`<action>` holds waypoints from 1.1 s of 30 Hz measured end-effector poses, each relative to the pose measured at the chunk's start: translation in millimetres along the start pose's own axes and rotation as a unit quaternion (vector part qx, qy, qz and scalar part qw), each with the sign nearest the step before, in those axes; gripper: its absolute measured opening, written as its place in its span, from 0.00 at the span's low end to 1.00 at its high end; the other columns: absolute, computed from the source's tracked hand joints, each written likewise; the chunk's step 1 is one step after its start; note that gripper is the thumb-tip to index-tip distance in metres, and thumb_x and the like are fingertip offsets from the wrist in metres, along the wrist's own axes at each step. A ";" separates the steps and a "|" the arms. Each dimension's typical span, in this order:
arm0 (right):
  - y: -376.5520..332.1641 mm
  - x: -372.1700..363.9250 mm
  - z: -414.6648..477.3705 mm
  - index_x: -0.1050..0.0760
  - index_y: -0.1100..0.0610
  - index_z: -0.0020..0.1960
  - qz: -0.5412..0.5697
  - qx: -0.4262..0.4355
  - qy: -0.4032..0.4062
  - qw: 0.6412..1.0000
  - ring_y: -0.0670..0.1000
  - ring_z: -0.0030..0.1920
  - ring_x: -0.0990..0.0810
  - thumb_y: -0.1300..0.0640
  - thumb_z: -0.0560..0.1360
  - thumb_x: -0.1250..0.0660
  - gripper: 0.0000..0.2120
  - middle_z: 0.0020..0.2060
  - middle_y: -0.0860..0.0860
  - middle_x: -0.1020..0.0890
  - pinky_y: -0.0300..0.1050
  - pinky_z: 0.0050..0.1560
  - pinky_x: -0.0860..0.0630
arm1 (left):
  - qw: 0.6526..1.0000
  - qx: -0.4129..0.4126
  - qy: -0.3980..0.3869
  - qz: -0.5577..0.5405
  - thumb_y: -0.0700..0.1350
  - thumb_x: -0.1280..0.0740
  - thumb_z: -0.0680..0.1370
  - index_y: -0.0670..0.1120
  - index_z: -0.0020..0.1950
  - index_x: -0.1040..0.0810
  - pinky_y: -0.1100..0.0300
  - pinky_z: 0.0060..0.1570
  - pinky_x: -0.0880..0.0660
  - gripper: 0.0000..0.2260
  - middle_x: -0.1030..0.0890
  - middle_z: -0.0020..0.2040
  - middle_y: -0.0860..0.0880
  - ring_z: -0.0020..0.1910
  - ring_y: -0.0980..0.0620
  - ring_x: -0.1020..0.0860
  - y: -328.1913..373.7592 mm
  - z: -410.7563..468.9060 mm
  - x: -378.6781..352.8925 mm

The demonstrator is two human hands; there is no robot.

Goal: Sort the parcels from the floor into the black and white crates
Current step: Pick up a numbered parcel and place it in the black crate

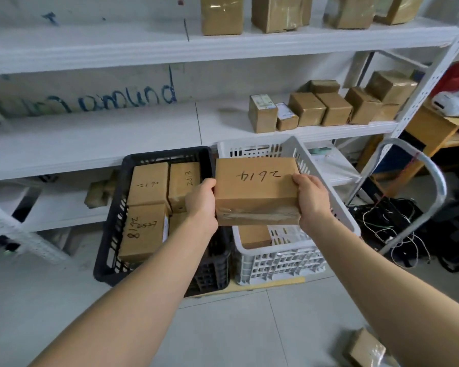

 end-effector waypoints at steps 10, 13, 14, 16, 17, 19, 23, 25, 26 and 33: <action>2.5 -128.9 18.3 0.22 0.48 0.48 -0.052 0.021 -0.123 0.991 0.48 0.44 0.23 0.54 0.75 0.34 0.04 0.43 0.46 0.20 0.44 0.41 0.24 | 0.995 0.010 0.083 -0.060 0.53 0.35 0.77 0.50 0.45 0.24 0.55 0.40 0.22 0.07 0.19 0.45 0.48 0.45 0.50 0.21 27.1 50.6 78.6; 4.6 -169.0 30.8 0.21 0.49 0.50 -0.083 0.022 -0.191 0.978 0.46 0.43 0.23 0.55 0.75 0.34 0.06 0.44 0.46 0.20 0.41 0.41 0.26 | 0.987 0.028 0.121 -0.103 0.53 0.35 0.77 0.49 0.42 0.27 0.57 0.36 0.24 0.08 0.20 0.40 0.48 0.40 0.49 0.21 25.0 54.2 95.2; 5.5 -182.2 34.6 0.21 0.49 0.51 -0.098 0.026 -0.216 0.971 0.46 0.44 0.24 0.56 0.75 0.34 0.06 0.45 0.47 0.19 0.41 0.42 0.27 | 0.984 0.039 0.133 -0.115 0.53 0.35 0.78 0.49 0.43 0.27 0.56 0.37 0.24 0.09 0.21 0.41 0.47 0.40 0.48 0.22 22.2 55.3 99.8; 6.8 -208.9 41.0 0.21 0.48 0.51 -0.136 0.038 -0.268 0.953 0.46 0.45 0.24 0.56 0.75 0.34 0.07 0.46 0.46 0.20 0.40 0.42 0.30 | 0.978 0.051 0.164 -0.122 0.52 0.36 0.78 0.48 0.47 0.26 0.55 0.40 0.25 0.08 0.21 0.44 0.47 0.42 0.49 0.23 17.1 57.7 109.2; 7.6 -221.9 43.4 0.22 0.47 0.51 -0.154 0.043 -0.292 0.943 0.46 0.46 0.25 0.56 0.75 0.35 0.07 0.47 0.45 0.21 0.39 0.42 0.30 | 0.975 0.050 0.180 -0.123 0.52 0.37 0.79 0.47 0.51 0.25 0.54 0.43 0.25 0.09 0.20 0.47 0.47 0.43 0.49 0.23 15.3 58.7 113.5; 11.1 -246.9 50.2 0.23 0.46 0.50 -0.178 0.047 -0.331 0.926 0.48 0.49 0.24 0.56 0.76 0.35 0.07 0.48 0.47 0.21 0.39 0.43 0.30 | 0.967 0.047 0.211 -0.134 0.50 0.38 0.79 0.45 0.59 0.25 0.50 0.52 0.25 0.12 0.20 0.53 0.46 0.48 0.47 0.24 10.5 62.7 121.0; 30.7 -289.8 62.2 0.22 0.50 0.60 -0.236 0.044 -0.391 0.888 0.52 0.56 0.25 0.56 0.76 0.35 0.13 0.56 0.51 0.22 0.45 0.57 0.29 | 0.951 0.071 0.245 -0.176 0.50 0.38 0.79 0.45 0.64 0.27 0.42 0.59 0.27 0.16 0.21 0.58 0.43 0.57 0.43 0.24 -9.4 69.3 129.0; 43.5 -302.5 65.5 0.23 0.51 0.61 -0.263 0.044 -0.406 0.874 0.49 0.52 0.25 0.56 0.76 0.34 0.14 0.52 0.49 0.23 0.40 0.53 0.29 | 0.947 0.088 0.244 -0.190 0.48 0.40 0.79 0.45 0.65 0.28 0.43 0.53 0.25 0.15 0.21 0.58 0.43 0.55 0.44 0.23 -25.5 73.5 131.1; 50.5 -306.9 66.7 0.23 0.51 0.61 -0.277 0.044 -0.411 0.867 0.47 0.48 0.26 0.56 0.76 0.34 0.14 0.49 0.47 0.24 0.37 0.49 0.30 | 0.945 0.096 0.244 -0.196 0.46 0.40 0.79 0.45 0.65 0.28 0.45 0.48 0.24 0.15 0.21 0.57 0.43 0.52 0.45 0.22 -33.7 74.4 131.9; 107.8 -326.9 77.9 0.23 0.50 0.63 -0.385 0.020 -0.422 0.821 0.46 0.44 0.27 0.55 0.77 0.35 0.14 0.49 0.47 0.27 0.38 0.47 0.30 | 0.934 0.173 0.248 -0.189 0.38 0.38 0.78 0.39 0.64 0.30 0.42 0.54 0.25 0.14 0.24 0.57 0.38 0.53 0.42 0.24 -86.1 87.4 139.0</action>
Point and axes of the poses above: each hand's wrist, its own z-axis towards the middle knuckle, its own x-axis out of the back of the hand, y = z × x, the point moved 9 cm from there along z, towards the middle knuckle
